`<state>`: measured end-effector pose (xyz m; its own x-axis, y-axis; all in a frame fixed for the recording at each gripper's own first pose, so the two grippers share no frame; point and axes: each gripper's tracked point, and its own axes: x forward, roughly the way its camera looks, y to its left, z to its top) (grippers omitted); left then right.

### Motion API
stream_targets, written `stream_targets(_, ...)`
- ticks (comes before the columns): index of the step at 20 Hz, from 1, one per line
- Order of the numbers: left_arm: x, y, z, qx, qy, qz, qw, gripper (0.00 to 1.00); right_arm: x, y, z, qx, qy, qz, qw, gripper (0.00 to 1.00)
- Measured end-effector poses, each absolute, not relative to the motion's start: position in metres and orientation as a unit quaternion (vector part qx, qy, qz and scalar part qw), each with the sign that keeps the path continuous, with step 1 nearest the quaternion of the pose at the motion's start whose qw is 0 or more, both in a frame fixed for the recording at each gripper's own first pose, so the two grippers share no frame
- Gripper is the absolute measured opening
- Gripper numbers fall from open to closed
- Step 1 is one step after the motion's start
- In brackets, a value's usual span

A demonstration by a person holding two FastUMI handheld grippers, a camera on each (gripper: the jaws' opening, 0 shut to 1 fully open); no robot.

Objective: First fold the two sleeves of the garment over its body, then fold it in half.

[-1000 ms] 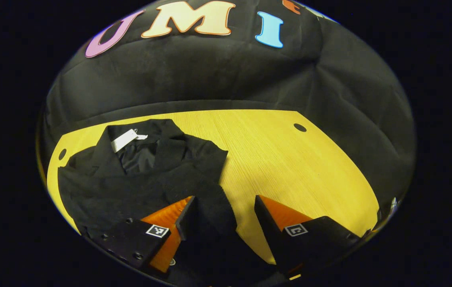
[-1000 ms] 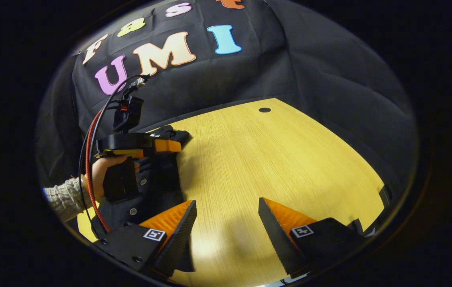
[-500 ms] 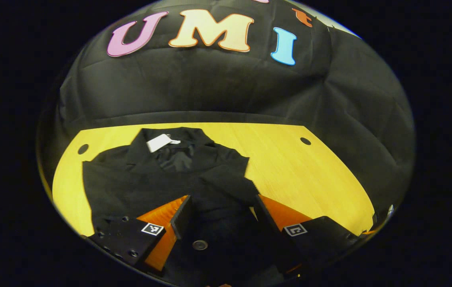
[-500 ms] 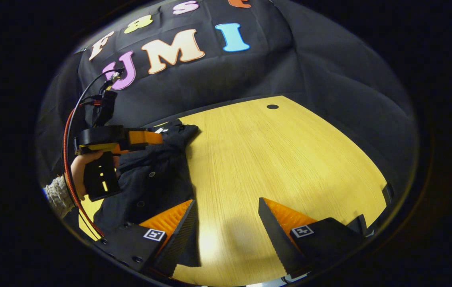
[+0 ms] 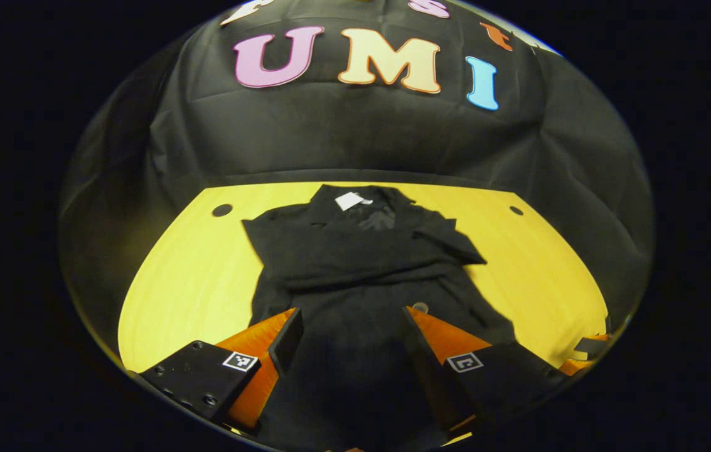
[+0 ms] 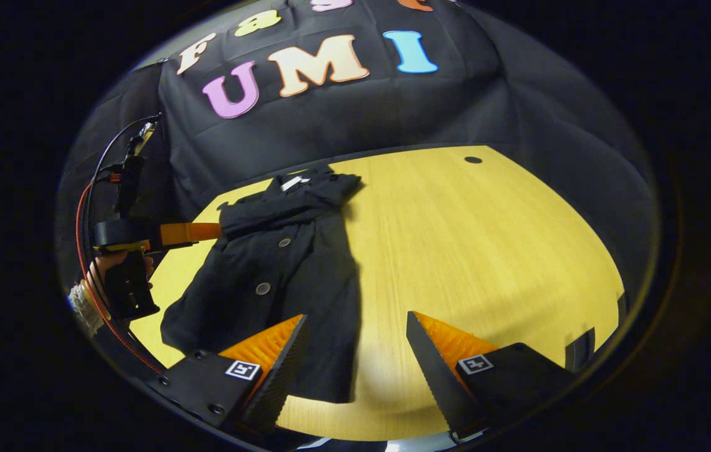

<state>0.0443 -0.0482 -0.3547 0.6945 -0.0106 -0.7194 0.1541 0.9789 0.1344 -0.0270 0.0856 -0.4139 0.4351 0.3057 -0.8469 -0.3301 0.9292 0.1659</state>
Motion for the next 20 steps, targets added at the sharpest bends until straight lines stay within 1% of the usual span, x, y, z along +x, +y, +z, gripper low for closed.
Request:
stream_targets(5,-0.011,-0.013,-0.361,0.088,0.417,-0.009,0.905,0.93,-0.052,0.105,-0.431,-0.046,0.514,0.235,0.824,0.98)
stream_targets(9,-0.050,0.004,-0.366,0.088,0.440,0.008,0.894,0.94,-0.060,0.109,-0.441,-0.052,0.523,0.252,0.812,0.98)
stream_targets(10,-0.057,0.007,-0.366,0.091,0.442,0.010,0.892,0.94,-0.062,0.107,-0.443,-0.054,0.525,0.253,0.811,0.94)
stream_targets(11,-0.063,0.010,-0.366,0.095,0.443,0.012,0.892,0.94,-0.063,0.106,-0.447,-0.055,0.527,0.254,0.809,0.94)
stream_targets(12,-0.071,0.013,-0.367,0.098,0.445,0.015,0.890,0.93,-0.066,0.105,-0.448,-0.055,0.529,0.257,0.807,0.98)
stream_targets(20,-0.109,0.029,-0.380,0.100,0.470,0.036,0.876,0.93,-0.080,0.108,-0.463,-0.080,0.546,0.283,0.785,0.98)
